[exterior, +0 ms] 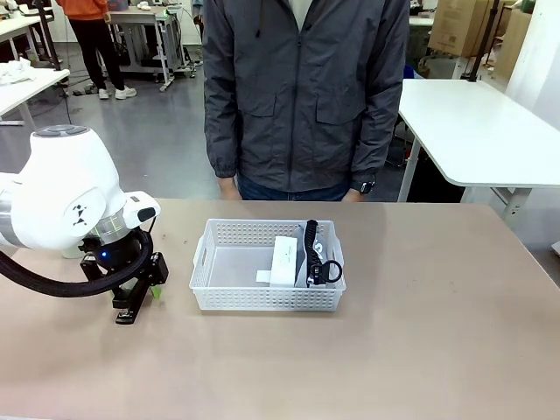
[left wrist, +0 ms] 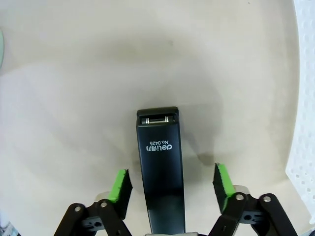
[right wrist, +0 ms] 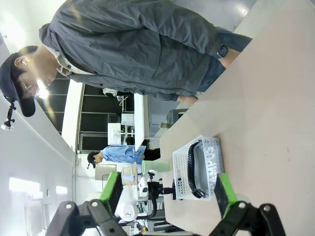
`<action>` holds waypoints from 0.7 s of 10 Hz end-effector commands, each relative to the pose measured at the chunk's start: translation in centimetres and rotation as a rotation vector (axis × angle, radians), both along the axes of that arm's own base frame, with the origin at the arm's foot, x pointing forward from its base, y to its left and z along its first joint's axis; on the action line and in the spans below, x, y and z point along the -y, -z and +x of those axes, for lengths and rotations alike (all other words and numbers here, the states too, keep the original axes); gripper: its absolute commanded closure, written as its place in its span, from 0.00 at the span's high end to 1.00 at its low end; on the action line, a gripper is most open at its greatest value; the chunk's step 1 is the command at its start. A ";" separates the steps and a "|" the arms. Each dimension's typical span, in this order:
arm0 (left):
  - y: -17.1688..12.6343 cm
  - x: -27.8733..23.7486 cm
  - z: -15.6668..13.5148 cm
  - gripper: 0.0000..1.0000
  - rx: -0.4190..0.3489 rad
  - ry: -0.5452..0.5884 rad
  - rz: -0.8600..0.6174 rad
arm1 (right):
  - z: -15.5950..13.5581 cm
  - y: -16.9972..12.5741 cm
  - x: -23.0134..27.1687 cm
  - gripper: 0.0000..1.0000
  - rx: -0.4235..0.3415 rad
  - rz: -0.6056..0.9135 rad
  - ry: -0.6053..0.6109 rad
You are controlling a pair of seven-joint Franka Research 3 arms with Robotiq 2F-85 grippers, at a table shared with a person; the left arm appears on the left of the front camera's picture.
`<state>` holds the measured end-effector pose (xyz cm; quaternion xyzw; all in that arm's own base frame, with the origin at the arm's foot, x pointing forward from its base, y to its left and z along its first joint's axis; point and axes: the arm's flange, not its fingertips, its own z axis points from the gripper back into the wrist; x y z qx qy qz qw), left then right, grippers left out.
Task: Efficiently arrange items inside the basket to fit them all.
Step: Pick up the Stapler and place it inside the Organizing basket.
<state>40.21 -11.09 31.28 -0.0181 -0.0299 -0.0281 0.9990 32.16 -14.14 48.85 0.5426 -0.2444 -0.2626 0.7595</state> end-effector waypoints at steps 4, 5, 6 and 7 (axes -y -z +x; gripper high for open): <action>1.0 -0.1 -0.6 0.00 0.003 -0.004 0.072 | 0.1 -0.5 -0.1 1.00 0.005 0.033 0.008; 1.1 -0.1 -0.6 0.00 0.000 -0.003 0.080 | 0.1 -0.5 -0.1 1.00 0.005 0.033 0.008; 1.2 -0.2 -0.6 0.00 -0.004 -0.003 0.082 | 0.1 -0.5 -0.1 1.00 0.005 0.033 0.008; 1.2 -0.2 -0.6 0.00 -0.006 -0.004 0.082 | 0.1 -0.5 -0.1 1.00 0.005 0.033 0.008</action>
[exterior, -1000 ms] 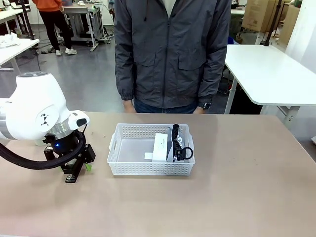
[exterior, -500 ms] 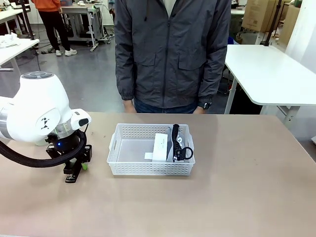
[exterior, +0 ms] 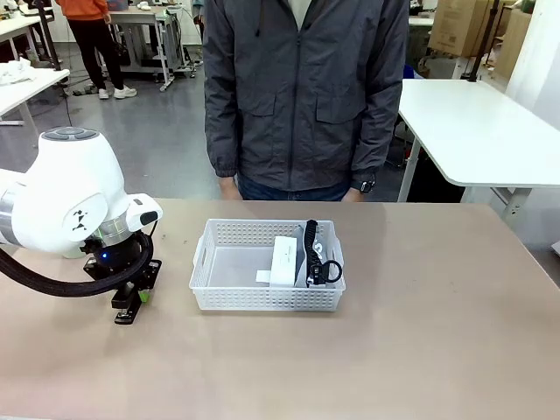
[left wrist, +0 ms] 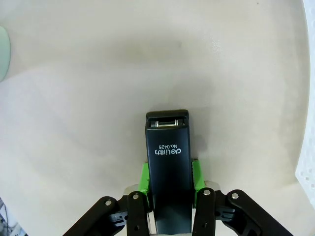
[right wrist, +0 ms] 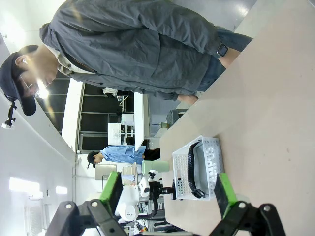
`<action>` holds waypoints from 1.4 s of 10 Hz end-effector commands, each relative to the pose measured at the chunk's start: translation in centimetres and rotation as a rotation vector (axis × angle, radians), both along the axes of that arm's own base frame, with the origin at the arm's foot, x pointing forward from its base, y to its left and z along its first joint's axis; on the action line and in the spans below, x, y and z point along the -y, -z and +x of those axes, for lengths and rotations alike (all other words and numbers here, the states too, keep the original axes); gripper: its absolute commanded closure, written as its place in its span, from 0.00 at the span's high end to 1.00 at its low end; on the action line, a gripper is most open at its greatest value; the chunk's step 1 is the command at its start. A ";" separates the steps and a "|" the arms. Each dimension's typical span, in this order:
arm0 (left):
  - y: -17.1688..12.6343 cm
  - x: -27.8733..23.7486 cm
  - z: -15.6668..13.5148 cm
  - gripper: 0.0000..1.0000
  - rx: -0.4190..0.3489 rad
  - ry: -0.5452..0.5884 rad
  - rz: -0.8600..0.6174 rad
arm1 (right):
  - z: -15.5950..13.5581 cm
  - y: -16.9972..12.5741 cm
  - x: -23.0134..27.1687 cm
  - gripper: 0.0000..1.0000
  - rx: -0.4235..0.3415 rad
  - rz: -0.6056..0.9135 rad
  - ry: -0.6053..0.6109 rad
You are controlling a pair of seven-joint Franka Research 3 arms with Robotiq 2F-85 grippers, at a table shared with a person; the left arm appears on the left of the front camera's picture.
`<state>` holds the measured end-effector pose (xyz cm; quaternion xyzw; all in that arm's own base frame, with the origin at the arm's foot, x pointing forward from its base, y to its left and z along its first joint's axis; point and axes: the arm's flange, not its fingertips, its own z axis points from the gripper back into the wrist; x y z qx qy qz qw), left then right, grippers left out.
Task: Efficiently arrange items inside the basket to fit them all.
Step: Pick up the Stapler and place it inside the Organizing basket.
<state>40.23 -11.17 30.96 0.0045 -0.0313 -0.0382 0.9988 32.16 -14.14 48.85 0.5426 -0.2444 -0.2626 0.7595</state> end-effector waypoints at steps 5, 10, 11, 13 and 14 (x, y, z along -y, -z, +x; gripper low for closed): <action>-5.0 -1.2 -3.6 0.00 0.080 0.060 0.016 | 0.1 -0.5 -0.1 1.00 0.005 0.033 0.008; -12.6 -7.5 -9.6 0.00 0.341 0.336 -0.407 | 0.1 -0.5 -0.1 1.00 0.005 0.033 0.008; -12.6 -9.2 -10.3 0.00 0.342 0.377 -0.453 | 0.1 -0.5 -0.1 1.00 0.005 0.033 0.008; -11.2 -10.7 -10.1 0.22 0.269 0.276 -0.426 | 0.1 -0.5 -0.1 1.00 0.005 0.033 0.008; -18.8 -8.3 -3.6 0.22 0.366 0.343 -0.428 | 0.1 -0.5 -0.1 1.00 0.005 0.033 0.008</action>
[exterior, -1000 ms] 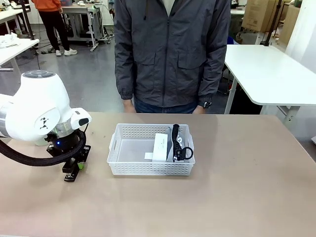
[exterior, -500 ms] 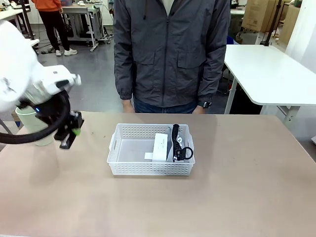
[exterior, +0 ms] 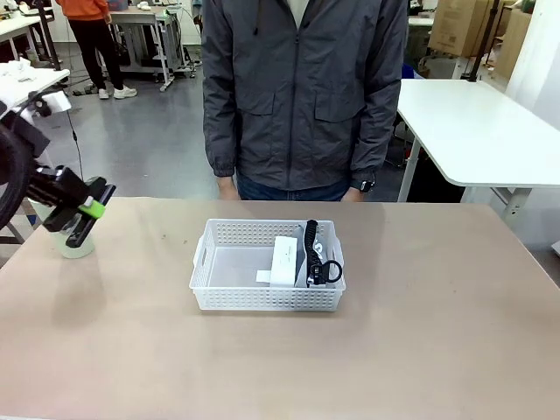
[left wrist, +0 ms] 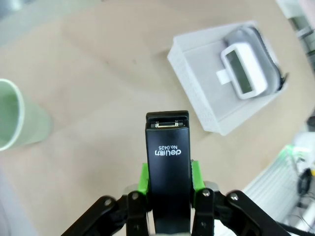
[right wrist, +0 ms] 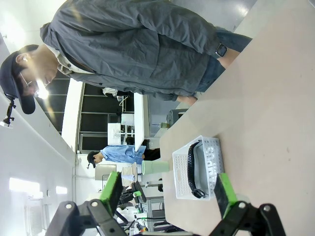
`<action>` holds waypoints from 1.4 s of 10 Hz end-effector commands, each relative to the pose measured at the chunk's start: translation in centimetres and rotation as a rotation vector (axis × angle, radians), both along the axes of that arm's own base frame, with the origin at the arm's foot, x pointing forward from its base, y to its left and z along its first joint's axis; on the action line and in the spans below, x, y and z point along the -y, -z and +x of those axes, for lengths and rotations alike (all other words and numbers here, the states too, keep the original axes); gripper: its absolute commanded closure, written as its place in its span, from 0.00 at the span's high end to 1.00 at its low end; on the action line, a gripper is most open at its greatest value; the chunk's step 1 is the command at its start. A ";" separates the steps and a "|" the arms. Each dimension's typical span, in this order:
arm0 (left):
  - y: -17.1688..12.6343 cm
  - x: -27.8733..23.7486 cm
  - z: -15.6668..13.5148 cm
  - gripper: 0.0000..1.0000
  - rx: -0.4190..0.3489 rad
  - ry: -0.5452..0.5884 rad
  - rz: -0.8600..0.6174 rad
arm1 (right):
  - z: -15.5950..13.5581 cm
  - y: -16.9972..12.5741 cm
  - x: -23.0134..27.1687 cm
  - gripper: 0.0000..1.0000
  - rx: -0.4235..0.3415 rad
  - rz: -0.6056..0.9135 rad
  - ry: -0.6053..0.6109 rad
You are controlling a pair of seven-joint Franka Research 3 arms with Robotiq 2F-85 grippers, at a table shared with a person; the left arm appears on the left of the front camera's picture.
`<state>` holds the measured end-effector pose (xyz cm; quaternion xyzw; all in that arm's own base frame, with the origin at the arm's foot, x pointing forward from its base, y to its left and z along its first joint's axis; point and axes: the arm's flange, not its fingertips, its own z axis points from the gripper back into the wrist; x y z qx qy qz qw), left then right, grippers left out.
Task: Efficiently arrange items inside the basket to fit them all.
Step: Pick up the Stapler and place it inside the Organizing basket.
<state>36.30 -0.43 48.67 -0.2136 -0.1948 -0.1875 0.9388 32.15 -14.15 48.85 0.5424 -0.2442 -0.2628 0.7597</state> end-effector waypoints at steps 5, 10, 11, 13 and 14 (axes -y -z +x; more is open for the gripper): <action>-1.1 2.5 0.3 0.22 0.053 0.006 0.011 | 0.1 -0.5 -0.1 1.00 0.006 0.033 0.008; -4.3 17.4 3.2 0.37 0.050 0.128 0.202 | 0.1 -0.5 -0.1 1.00 0.006 0.033 0.008; -3.4 20.7 5.2 0.37 0.014 0.190 0.223 | 0.1 -0.5 -0.1 1.00 0.006 0.033 0.008; -0.5 26.0 8.4 0.37 -0.045 0.248 0.313 | 0.1 -0.5 -0.1 1.00 0.006 0.033 0.008; 1.3 27.6 9.2 0.37 -0.066 0.283 0.352 | 0.1 -0.5 -0.1 1.00 0.006 0.033 0.008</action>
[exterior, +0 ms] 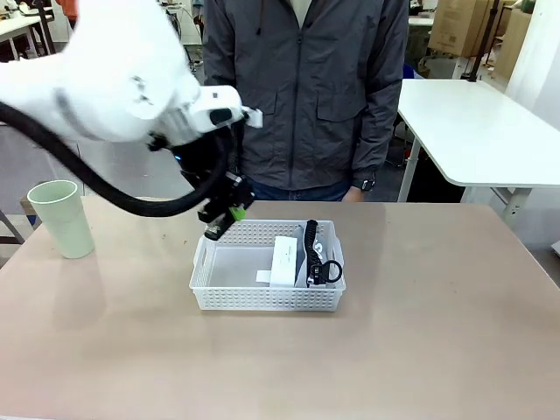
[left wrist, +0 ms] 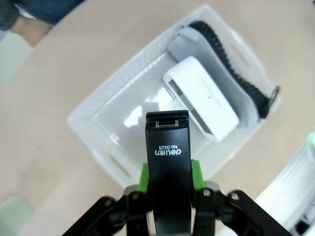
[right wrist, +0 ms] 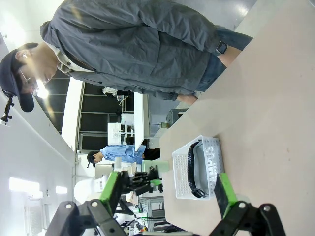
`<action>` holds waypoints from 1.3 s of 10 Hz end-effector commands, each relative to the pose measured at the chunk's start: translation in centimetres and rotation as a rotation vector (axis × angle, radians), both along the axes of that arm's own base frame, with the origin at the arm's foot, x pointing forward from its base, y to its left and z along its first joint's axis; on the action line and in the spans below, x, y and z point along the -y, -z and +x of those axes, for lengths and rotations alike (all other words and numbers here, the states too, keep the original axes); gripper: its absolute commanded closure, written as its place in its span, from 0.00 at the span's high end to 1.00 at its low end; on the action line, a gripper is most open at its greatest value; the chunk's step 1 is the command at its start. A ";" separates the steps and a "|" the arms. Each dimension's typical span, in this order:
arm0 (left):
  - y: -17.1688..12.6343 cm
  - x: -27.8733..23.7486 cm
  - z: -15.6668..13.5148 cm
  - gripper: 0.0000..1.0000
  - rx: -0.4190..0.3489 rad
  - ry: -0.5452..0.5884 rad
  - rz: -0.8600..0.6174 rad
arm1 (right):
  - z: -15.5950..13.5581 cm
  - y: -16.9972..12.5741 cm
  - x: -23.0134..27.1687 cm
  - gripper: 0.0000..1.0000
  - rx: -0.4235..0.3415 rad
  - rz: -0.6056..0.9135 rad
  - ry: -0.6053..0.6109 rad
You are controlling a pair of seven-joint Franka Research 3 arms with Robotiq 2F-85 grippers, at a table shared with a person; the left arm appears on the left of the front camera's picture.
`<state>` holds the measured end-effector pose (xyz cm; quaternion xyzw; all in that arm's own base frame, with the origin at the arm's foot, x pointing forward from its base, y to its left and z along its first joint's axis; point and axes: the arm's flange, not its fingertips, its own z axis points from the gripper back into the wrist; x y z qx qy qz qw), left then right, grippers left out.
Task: Efficiently arrange items inside the basket to fit them all.
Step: Pick up the Stapler and place it inside the Organizing basket.
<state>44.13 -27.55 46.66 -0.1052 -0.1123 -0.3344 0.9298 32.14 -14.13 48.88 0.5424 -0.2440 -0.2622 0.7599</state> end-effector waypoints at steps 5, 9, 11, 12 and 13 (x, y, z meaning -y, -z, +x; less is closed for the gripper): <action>9.4 4.7 2.4 0.37 -0.087 0.077 0.206 | 0.1 -0.4 -0.1 1.00 0.006 0.033 0.009; 12.2 4.2 1.4 0.37 -0.080 0.052 0.260 | 0.1 -0.4 -0.1 1.00 0.006 0.033 0.009; 13.2 4.5 1.6 0.37 -0.123 0.068 0.267 | 0.1 -0.4 -0.1 1.00 0.006 0.033 0.009; 13.4 4.5 1.7 0.37 -0.125 0.076 0.275 | 0.1 -0.4 -0.1 1.00 0.006 0.033 0.009; 13.4 4.6 1.7 0.37 -0.122 0.075 0.278 | 0.1 -0.4 -0.1 1.00 0.006 0.033 0.009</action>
